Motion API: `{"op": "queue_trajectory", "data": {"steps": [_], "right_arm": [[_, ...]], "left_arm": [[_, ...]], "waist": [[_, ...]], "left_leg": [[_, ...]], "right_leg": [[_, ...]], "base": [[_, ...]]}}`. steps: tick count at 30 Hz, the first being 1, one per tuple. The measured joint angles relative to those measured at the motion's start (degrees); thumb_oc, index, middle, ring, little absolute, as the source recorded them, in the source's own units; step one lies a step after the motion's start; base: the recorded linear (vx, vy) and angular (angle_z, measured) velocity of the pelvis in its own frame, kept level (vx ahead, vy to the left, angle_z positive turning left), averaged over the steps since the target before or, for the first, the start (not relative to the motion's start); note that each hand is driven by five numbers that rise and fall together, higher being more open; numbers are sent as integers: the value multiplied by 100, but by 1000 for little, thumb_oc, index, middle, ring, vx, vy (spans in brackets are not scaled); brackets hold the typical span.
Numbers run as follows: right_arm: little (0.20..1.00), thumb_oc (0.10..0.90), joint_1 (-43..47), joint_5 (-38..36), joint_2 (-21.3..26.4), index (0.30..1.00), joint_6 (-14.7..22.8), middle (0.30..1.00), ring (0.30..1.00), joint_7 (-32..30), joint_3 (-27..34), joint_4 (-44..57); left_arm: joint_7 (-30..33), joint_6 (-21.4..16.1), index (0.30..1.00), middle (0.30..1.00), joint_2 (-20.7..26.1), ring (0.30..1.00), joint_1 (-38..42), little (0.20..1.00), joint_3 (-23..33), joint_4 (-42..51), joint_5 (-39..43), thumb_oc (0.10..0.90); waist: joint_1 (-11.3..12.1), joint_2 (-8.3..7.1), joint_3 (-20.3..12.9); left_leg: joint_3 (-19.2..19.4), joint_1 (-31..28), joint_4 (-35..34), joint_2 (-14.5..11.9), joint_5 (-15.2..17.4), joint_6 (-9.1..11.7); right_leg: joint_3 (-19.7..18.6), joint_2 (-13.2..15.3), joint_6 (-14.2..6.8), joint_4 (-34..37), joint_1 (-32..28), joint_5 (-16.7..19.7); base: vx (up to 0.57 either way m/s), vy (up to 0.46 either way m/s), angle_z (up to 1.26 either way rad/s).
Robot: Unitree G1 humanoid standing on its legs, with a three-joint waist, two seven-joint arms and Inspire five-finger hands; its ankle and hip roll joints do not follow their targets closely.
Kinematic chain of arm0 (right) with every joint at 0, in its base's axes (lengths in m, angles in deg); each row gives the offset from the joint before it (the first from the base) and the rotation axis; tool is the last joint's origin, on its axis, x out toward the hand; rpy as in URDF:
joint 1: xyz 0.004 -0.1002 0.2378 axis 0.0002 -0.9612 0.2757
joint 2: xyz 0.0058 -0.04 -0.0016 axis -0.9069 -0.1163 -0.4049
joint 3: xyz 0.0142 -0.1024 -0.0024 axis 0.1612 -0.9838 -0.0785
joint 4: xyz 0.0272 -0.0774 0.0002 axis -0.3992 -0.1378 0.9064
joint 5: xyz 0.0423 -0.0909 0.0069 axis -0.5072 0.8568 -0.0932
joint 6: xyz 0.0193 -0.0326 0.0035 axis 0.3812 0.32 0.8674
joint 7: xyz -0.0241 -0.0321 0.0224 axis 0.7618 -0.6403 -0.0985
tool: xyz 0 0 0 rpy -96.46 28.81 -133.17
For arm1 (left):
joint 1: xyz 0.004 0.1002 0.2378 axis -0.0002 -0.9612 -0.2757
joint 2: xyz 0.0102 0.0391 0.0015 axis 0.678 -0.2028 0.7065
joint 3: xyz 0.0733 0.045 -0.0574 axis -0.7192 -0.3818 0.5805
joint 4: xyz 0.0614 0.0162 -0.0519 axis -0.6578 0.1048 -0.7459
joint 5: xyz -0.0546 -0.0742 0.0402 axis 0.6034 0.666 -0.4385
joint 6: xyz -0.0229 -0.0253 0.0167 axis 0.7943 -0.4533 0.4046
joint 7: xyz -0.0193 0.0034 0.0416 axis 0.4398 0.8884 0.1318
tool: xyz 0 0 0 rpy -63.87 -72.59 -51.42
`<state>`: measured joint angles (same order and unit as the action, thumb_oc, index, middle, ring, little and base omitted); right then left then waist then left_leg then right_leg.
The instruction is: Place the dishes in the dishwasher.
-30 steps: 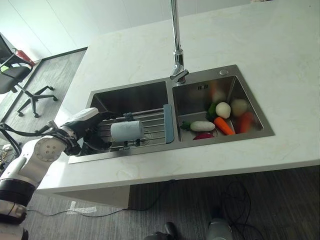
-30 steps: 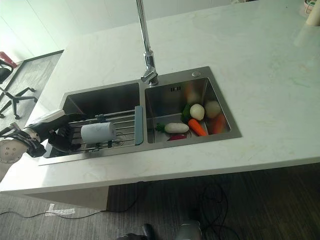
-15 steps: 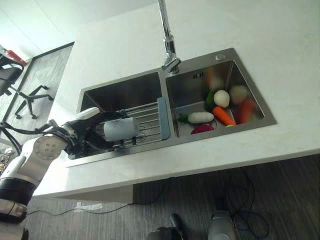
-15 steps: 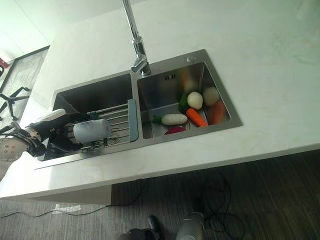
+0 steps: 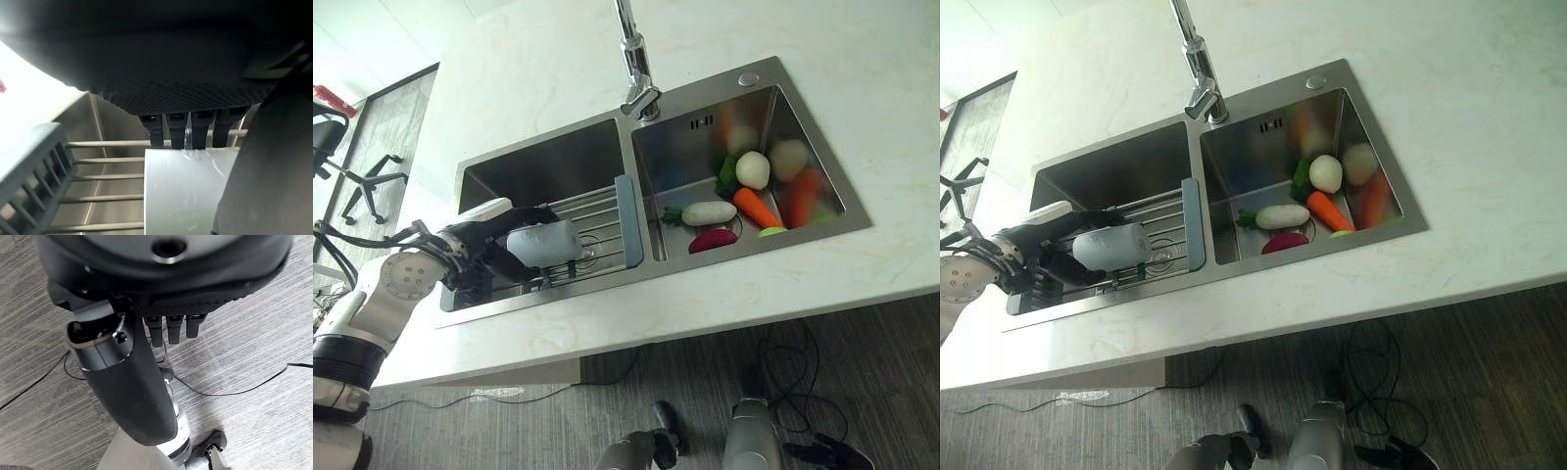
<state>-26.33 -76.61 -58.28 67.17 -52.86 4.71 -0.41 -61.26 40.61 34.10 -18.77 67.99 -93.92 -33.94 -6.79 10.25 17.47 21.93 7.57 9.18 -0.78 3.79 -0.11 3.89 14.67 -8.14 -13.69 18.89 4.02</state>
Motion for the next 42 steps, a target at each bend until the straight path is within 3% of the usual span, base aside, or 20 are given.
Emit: {"op": "queue_trajectory", "data": {"steps": [4, 14, 16, 25, 42], "right_arm": [[900, 800, 19, -47, 1, 900, -43, 900, 900, -1, -3, 197], [900, 800, 230, -313, 23, 900, -105, 900, 900, -23, -11, 495], [900, 800, 239, -332, 38, 900, -96, 900, 900, -21, -12, 567], [900, 800, 385, -508, 48, 900, -76, 900, 900, 30, -257, 835], [900, 800, 413, -547, 5, 900, -192, 900, 900, -49, -272, 751]], "left_arm": [[-29, 72, 900, 900, -1, 900, 184, 900, -62, -204, -7, 800], [53, 254, 900, 900, 6, 900, 1133, 900, -245, -340, -9, 800], [70, 297, 300, 300, 7, 300, 1238, 300, -247, -341, -11, 400], [379, 364, 300, 300, 29, 300, 1805, 300, -619, -536, -82, 400], [451, 388, 300, 300, 56, 300, 1400, 300, -654, -289, -356, 400]], "waist": [[-110, -97, 169], [-112, -256, 594], [-110, -265, 677], [-110, -308, 723], [-60, -317, 702]], "left_leg": [[-8, 104, 58, -1, -7, -12], [-7, 560, 235, -21, -48, -49], [-12, 567, 254, -27, -48, -48], [-38, 754, 325, -31, -48, -46], [-177, 461, 326, -108, -53, -47]], "right_leg": [[-19, 0, 17, -48, 112, 20], [-61, 0, 21, -26, 493, 205], [-60, -2, 28, -18, 489, 222], [-32, 8, 35, 89, 571, 342], [174, -29, 89, 120, 133, 332]], "base": [[-42, 13, -3], [-76, -7, 0], [-63, -21, 2], [-49, -9, 1], [9, -9, 3]]}}
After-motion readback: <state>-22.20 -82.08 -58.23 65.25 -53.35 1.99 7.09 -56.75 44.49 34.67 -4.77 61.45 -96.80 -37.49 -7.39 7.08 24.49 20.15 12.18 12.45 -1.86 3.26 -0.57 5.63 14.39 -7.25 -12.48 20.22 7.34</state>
